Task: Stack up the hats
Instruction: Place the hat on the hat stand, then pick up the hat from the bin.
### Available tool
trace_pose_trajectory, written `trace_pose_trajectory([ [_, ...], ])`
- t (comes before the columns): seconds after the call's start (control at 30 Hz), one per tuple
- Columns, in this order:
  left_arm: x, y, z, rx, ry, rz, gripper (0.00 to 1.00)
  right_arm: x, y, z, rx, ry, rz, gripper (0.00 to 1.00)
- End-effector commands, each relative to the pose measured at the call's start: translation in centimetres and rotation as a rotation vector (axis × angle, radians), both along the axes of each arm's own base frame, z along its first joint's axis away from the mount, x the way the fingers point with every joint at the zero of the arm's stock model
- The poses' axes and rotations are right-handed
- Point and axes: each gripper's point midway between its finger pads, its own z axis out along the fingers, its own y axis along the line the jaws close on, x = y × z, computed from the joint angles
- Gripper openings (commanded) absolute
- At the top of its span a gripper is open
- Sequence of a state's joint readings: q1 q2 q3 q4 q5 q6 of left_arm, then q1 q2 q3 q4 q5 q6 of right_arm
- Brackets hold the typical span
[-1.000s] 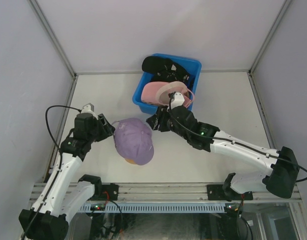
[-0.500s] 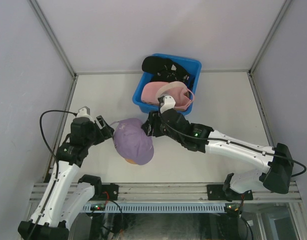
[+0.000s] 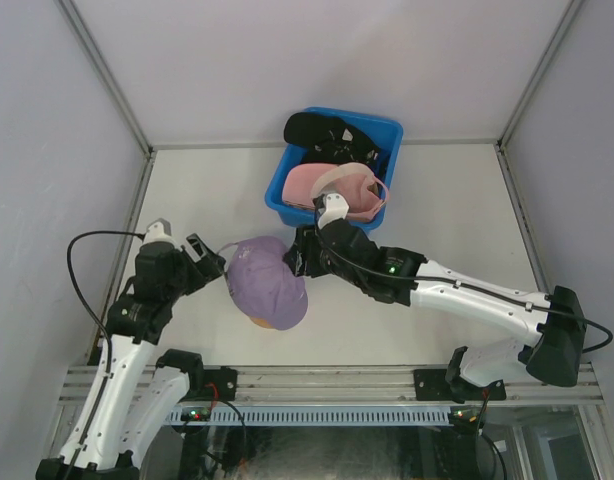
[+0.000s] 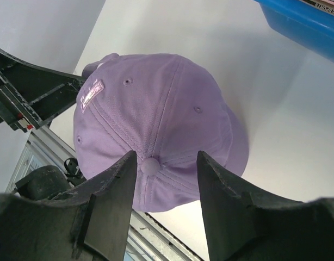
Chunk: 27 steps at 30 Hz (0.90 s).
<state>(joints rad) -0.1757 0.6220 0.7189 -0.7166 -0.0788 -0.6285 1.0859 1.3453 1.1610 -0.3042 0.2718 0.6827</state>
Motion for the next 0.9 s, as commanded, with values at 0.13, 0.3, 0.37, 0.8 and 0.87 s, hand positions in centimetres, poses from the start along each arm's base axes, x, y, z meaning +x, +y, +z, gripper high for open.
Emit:
trace_pose_trajectory([
  [0.13,-0.5,1.1,2.4,-0.059,-0.07,0.118,0.92,-0.1,0.0,2.7,0.012,-0.047,0.006,0.48],
  [0.3,-1.2,1.8,4.0,-0.087,-0.102,0.179,0.94,0.2,-0.8,4.9,0.013,-0.08,-0.014,0.48],
  [0.37,-1.5,2.0,4.7,-0.1,-0.117,0.194,0.95,0.6,-1.5,5.5,0.003,-0.096,-0.039,0.48],
  [0.8,-2.1,2.6,7.6,-0.132,-0.168,0.241,0.95,10.3,-5.1,6.7,-0.235,-0.181,-0.108,0.46],
  [0.87,-2.0,2.7,8.1,-0.126,-0.172,0.245,0.95,12.0,-4.8,6.0,-0.316,-0.196,-0.096,0.47],
])
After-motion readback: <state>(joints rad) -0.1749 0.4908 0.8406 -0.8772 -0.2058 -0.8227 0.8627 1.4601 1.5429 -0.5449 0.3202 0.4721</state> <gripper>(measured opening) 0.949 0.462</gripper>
